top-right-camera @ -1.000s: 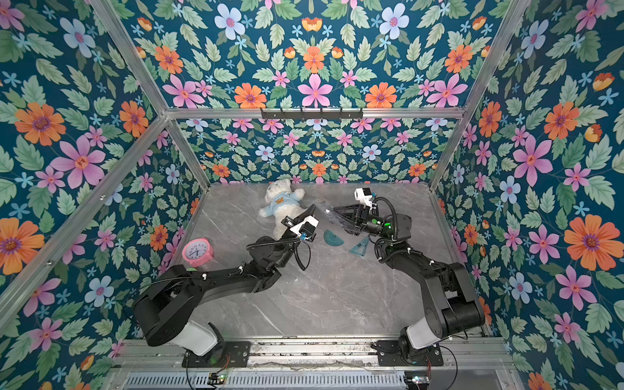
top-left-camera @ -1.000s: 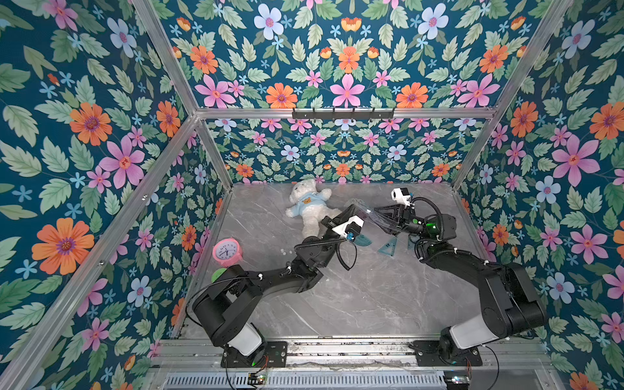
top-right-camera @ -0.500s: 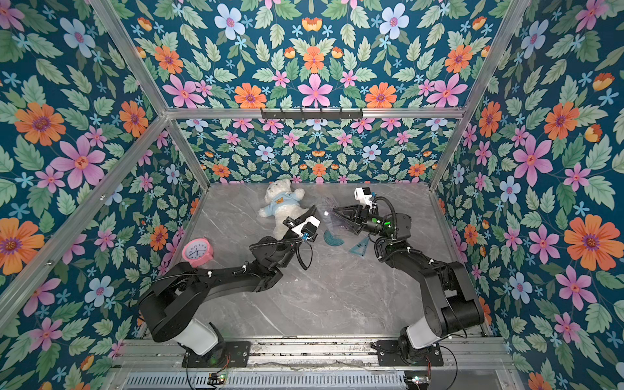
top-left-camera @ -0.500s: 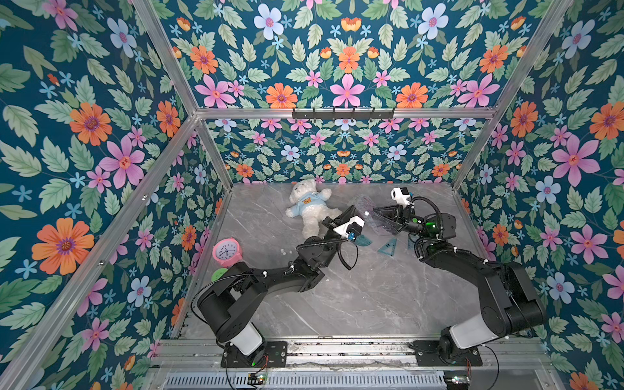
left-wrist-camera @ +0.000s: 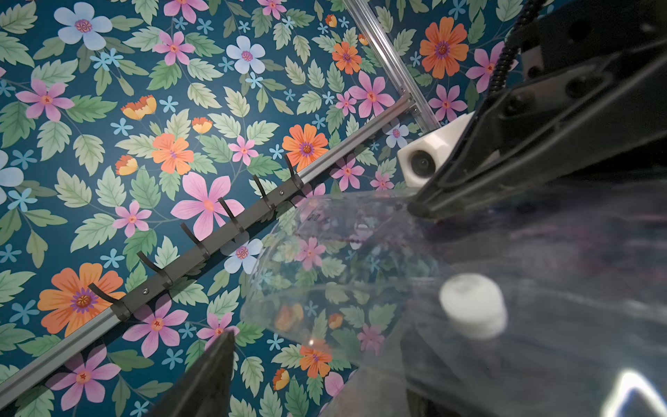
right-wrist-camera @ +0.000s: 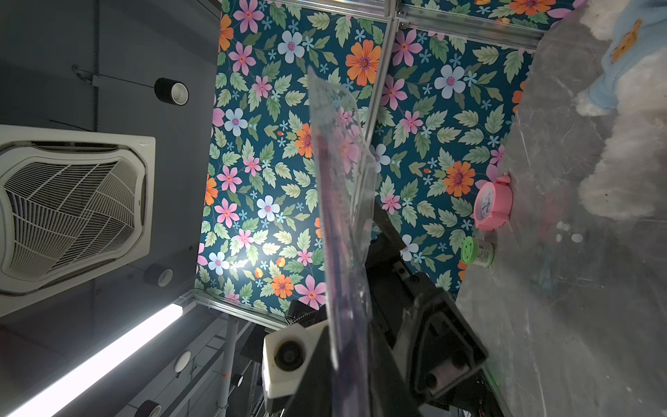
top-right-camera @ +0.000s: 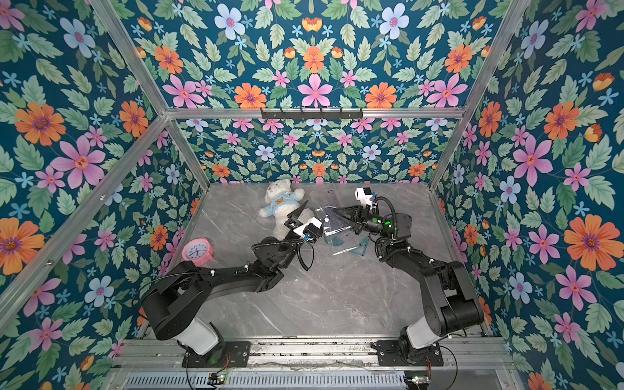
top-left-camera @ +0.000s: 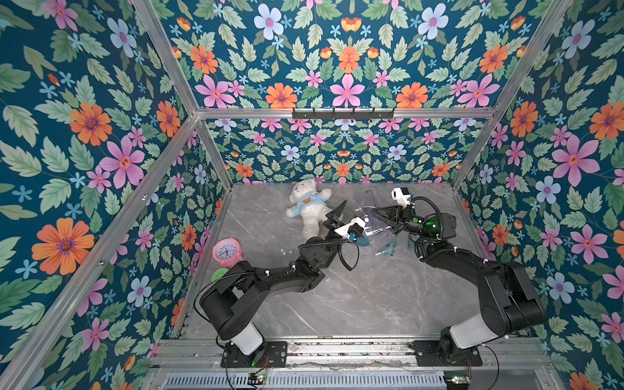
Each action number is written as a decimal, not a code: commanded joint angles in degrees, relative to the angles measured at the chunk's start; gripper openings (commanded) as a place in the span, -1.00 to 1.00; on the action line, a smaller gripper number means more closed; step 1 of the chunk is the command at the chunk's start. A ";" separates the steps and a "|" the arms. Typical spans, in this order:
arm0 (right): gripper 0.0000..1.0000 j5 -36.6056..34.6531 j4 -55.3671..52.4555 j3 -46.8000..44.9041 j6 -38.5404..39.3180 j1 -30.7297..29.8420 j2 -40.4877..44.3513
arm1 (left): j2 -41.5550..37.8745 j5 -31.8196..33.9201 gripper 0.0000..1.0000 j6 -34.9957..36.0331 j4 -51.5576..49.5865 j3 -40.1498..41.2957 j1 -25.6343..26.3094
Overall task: Open the ruler set and take out the ruler
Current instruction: Pick up the ruler set bag from the center of the board.
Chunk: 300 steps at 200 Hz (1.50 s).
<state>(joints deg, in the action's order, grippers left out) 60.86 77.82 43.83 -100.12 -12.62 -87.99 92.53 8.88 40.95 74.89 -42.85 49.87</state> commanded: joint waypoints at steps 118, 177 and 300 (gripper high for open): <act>-0.85 2.51 -0.42 4.67 4.51 0.31 -2.30 | -7.96 23.82 0.99 -15.08 -7.69 0.45 -0.27; -0.84 -5.45 -59.83 11.21 50.32 -0.21 11.80 | -21.13 -11.31 0.95 -44.70 -34.24 2.00 -11.14; -0.81 -9.31 -49.50 5.09 49.69 -2.40 15.46 | -10.63 -53.11 0.65 -66.89 -9.47 3.05 -13.54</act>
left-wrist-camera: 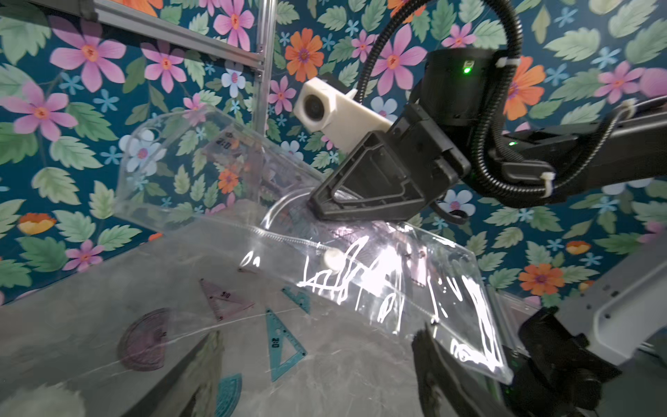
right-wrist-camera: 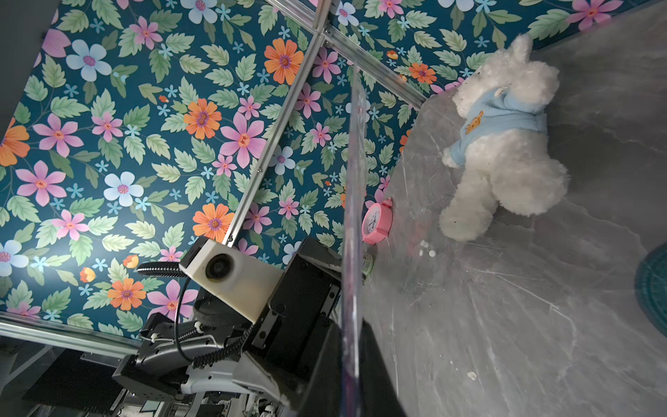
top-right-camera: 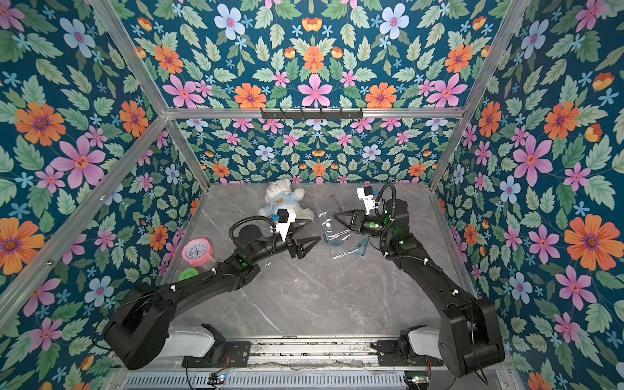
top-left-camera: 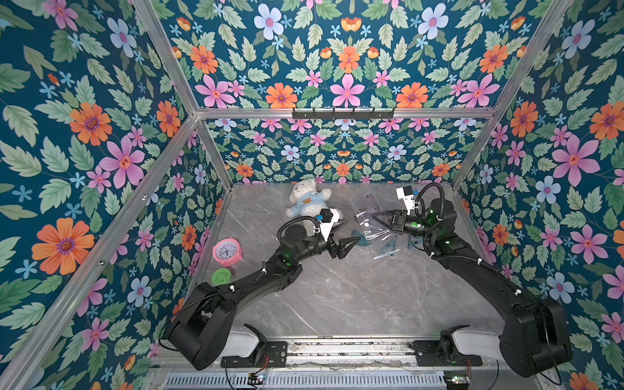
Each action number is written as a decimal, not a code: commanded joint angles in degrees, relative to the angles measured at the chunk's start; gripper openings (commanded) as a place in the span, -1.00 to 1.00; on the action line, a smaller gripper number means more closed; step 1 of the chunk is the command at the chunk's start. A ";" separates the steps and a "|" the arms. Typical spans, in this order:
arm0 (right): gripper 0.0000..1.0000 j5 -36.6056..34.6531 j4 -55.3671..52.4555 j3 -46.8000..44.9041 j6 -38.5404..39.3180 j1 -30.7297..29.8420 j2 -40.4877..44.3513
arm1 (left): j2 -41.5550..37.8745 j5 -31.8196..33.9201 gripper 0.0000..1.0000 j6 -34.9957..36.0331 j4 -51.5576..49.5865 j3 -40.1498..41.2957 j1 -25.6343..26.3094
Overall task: Open the ruler set and take out the ruler
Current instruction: Pick up the ruler set bag from the center of the board.
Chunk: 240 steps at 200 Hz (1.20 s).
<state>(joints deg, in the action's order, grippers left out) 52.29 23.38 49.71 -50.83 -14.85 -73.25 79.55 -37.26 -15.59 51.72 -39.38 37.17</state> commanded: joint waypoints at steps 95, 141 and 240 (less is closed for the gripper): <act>-0.81 -1.14 10.23 -1.81 0.10 -0.37 0.31 | 17.13 -15.89 0.33 -34.20 31.53 -9.31 -1.57; -0.81 -3.57 12.88 -3.19 0.81 -0.35 0.73 | 19.29 -17.33 0.16 -37.43 33.61 -10.46 -1.48; -0.83 -5.79 12.75 -2.67 1.17 -0.37 0.03 | 22.05 -18.12 -0.15 -39.35 34.40 -11.42 -1.53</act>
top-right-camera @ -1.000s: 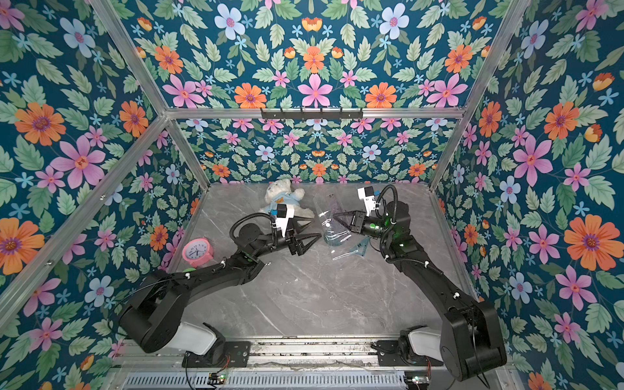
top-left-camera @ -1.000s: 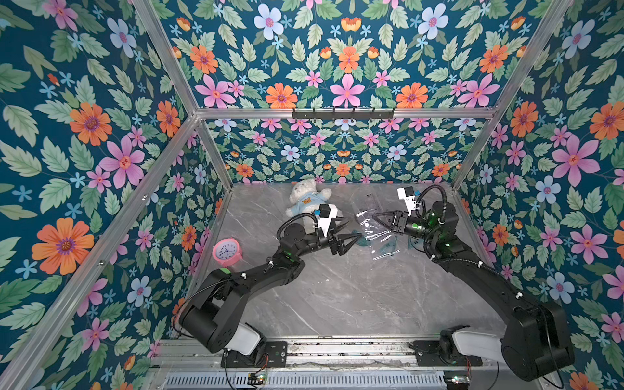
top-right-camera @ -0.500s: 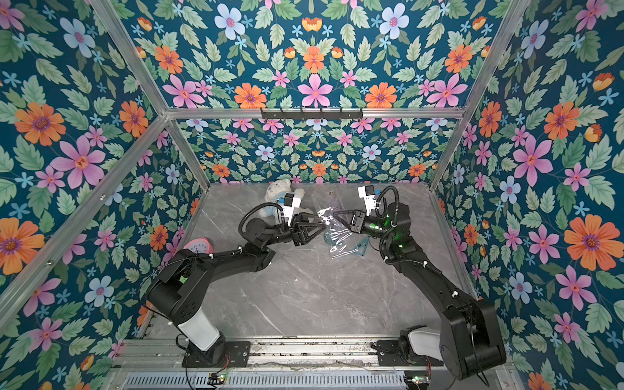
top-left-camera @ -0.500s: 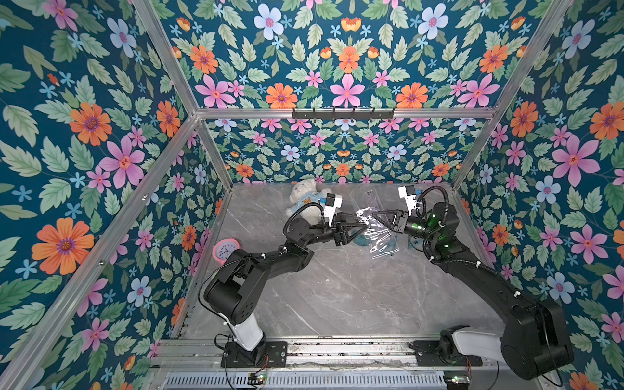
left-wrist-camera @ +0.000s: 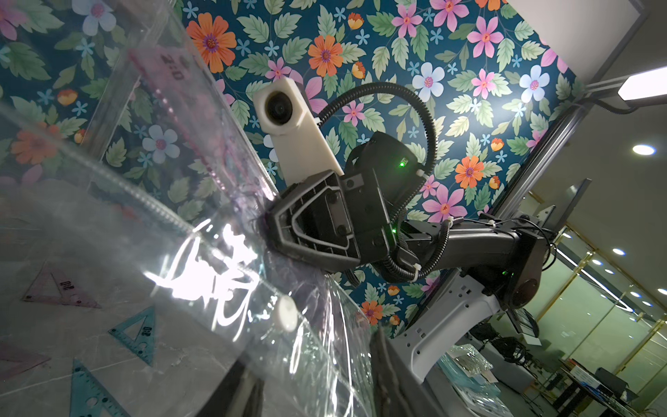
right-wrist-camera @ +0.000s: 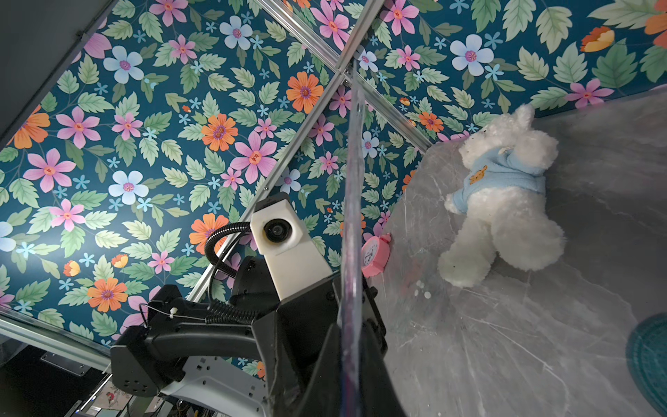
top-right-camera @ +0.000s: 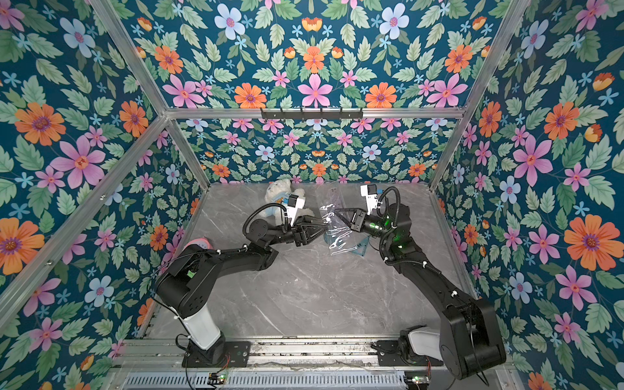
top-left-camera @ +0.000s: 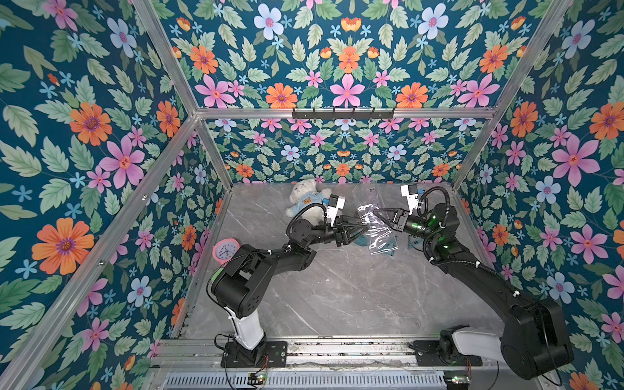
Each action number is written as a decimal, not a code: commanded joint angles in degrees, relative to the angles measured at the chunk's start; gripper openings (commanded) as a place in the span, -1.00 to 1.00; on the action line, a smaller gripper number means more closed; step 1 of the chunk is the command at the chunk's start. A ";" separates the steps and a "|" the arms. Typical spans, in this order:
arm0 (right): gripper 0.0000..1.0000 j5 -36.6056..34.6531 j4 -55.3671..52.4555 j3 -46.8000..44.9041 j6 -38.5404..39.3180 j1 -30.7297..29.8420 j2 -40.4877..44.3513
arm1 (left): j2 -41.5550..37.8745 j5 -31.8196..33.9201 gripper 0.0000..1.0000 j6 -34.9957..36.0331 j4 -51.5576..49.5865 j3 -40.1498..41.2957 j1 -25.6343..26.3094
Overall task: Open the ruler set and take out the ruler
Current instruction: Pick up the ruler set bag from the center of the board.
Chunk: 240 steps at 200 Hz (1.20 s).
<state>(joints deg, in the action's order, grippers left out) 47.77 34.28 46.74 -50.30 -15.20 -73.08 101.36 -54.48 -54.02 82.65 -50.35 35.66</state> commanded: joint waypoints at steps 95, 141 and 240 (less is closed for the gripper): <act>-0.82 -3.13 1.40 1.16 1.93 -1.01 -0.67 | 3.13 -1.46 -0.85 -3.35 4.36 -2.56 0.86; -0.71 -0.14 -0.13 2.19 1.94 -1.08 -0.59 | 3.08 -1.69 -1.00 -3.07 4.45 -2.50 0.76; -0.24 17.00 -12.44 7.93 6.56 -1.14 -0.61 | -8.64 -7.43 -1.00 31.25 -41.25 -4.52 -1.08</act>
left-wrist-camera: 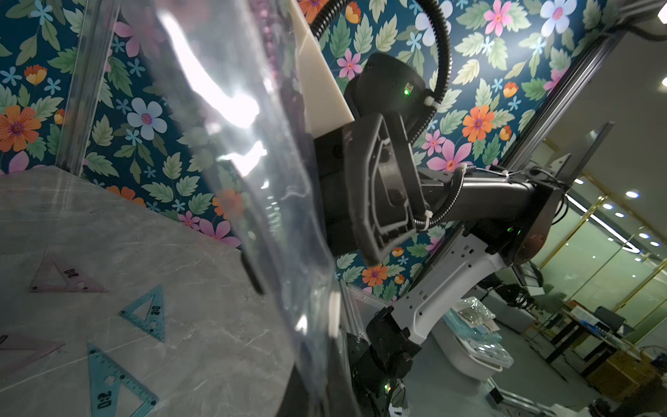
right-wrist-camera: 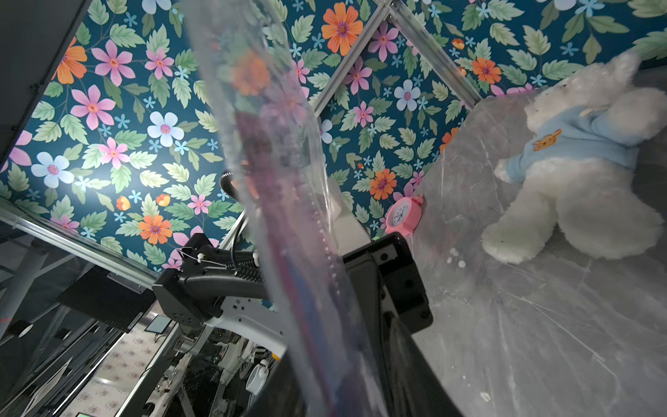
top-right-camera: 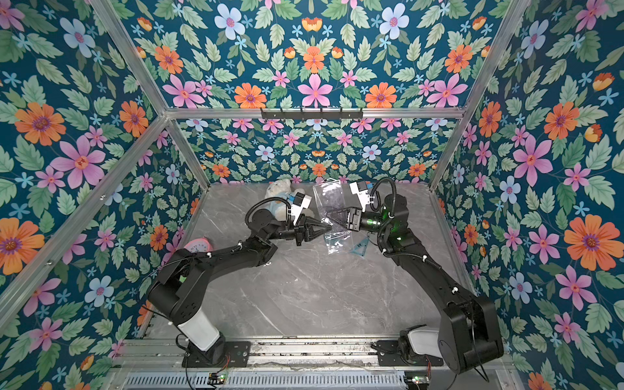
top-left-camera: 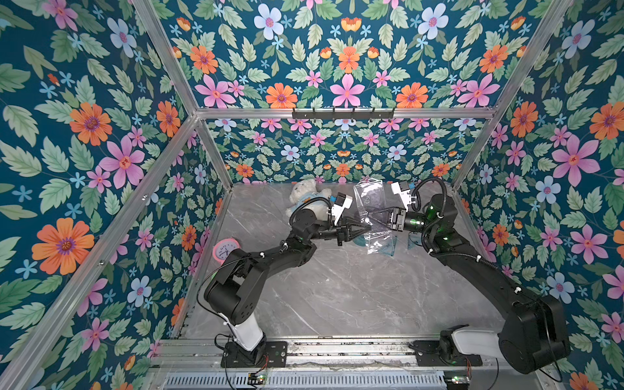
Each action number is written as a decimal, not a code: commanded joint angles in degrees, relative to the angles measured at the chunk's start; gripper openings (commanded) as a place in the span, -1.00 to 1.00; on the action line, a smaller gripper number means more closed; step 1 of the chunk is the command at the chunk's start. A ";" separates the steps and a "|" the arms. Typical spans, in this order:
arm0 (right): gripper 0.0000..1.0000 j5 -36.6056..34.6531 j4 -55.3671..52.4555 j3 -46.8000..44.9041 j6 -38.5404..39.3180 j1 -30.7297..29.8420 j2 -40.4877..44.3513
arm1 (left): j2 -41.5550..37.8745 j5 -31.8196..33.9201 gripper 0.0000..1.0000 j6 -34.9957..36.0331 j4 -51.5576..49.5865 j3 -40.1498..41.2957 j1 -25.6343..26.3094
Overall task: Open the ruler set and take out the ruler
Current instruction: Pick up the ruler set bag from the center of the board.
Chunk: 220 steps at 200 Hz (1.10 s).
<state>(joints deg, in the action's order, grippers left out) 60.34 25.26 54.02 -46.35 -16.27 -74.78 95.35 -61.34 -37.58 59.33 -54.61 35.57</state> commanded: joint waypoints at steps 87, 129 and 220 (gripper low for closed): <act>-0.35 6.88 -3.50 -1.45 3.02 -0.15 1.35 | -1.39 -2.29 -1.00 5.98 -8.59 0.57 -3.05; -0.36 6.64 -3.42 -2.49 3.70 -0.60 0.25 | -1.38 -2.90 -1.00 4.59 -7.65 -0.03 -3.10; -0.54 6.47 0.66 -3.14 2.05 -0.78 -1.15 | 0.27 -3.54 -1.00 2.18 -6.35 -1.39 -2.96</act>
<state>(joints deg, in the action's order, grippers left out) 63.18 22.68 50.94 -42.98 -16.64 -75.77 95.11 -67.66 -34.20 50.43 -55.37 32.69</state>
